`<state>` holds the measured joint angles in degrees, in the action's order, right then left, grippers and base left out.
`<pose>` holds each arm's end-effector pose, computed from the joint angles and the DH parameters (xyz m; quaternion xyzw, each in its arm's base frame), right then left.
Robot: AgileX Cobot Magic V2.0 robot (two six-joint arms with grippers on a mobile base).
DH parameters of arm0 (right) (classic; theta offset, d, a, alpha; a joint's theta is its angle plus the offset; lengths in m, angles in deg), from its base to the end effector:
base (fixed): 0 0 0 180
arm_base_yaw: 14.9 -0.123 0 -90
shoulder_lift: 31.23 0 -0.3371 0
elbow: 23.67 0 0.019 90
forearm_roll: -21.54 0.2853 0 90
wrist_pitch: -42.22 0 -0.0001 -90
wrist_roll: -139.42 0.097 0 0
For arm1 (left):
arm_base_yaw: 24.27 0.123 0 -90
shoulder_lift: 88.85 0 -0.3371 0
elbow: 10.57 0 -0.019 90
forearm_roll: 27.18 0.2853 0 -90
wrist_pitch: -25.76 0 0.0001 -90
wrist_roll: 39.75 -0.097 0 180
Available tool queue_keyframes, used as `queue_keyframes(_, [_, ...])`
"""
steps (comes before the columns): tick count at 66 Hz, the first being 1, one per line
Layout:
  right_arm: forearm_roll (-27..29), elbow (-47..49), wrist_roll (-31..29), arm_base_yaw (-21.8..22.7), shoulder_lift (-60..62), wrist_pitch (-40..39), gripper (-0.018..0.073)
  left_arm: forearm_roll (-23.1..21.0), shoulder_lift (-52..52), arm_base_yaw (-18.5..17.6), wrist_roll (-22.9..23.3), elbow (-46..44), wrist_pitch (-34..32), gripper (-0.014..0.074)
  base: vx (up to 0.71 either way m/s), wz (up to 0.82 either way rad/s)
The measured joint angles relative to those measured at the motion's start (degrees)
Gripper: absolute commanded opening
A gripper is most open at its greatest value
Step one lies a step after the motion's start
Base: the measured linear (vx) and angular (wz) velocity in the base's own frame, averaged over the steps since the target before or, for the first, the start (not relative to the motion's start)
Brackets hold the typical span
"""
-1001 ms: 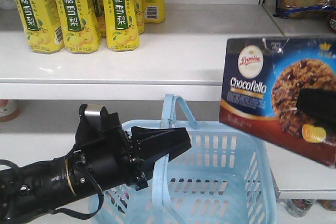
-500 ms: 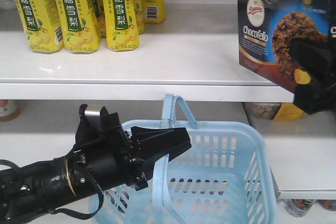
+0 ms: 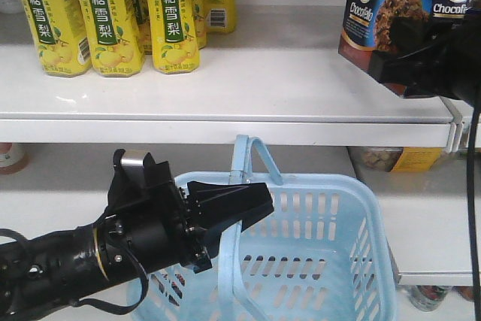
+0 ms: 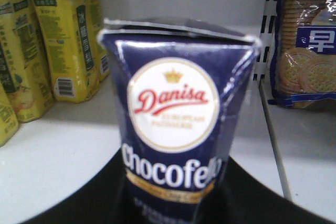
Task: Left arm holds basket, right arm returns cookies
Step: 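Lift the cookie box out of the basket with the right gripper, then place the cookie box upright on the upper shelf and release it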
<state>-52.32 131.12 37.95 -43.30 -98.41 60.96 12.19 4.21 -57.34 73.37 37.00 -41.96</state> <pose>0.2311 0.0908 0.4283 -0.0469 0.7498 0.0769 0.6555 0.2125 -0.2063 0.2666 -0.1097 0.6385 -0.7486 0.1413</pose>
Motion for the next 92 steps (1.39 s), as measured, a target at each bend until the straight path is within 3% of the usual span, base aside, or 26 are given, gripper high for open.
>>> queue_keyframes(18, [-20.86, 0.0, 22.78, 0.05, -6.19, -1.8, -0.0004, 0.0, 0.0, 0.0, 0.0, 0.0, 0.0, -0.0003, 0.0, 0.0])
queue_keyframes(27, [-23.21, 0.0, 28.83, 0.05, -9.1, 1.15, -0.0003, 0.0, 0.0, 0.0, 0.0, 0.0, 0.0, -0.0003, 0.0, 0.0])
queue_keyframes(42, [-24.18, 0.06, 30.48, 0.05, -12.77, 6.54, -0.0003, -0.05, 0.0, 0.0, 0.0, 0.0, 0.0, -0.0003, 0.0, 0.0])
queue_keyframes(73, [-26.07, 0.67, 30.43, 0.05, -15.1, 7.8, 0.0014, -0.11, 0.0, 0.0, 0.0, 0.0, 0.0, -0.0003, 0.0, 0.0])
queue_keyframes(83, [-25.82, 0.67, 30.1, 0.05, -14.71, 7.69, 0.0118, -0.11, 0.0, 0.0, 0.0, 0.0, 0.0, -0.0003, 0.0, 0.0])
queue_keyframes(92, [-25.31, 0.49, 29.87, 0.05, -14.22, 7.63, 0.0287, -0.11, 0.0, 0.0, 0.0, 0.0, 0.0, -0.0003, 0.0, 0.0])
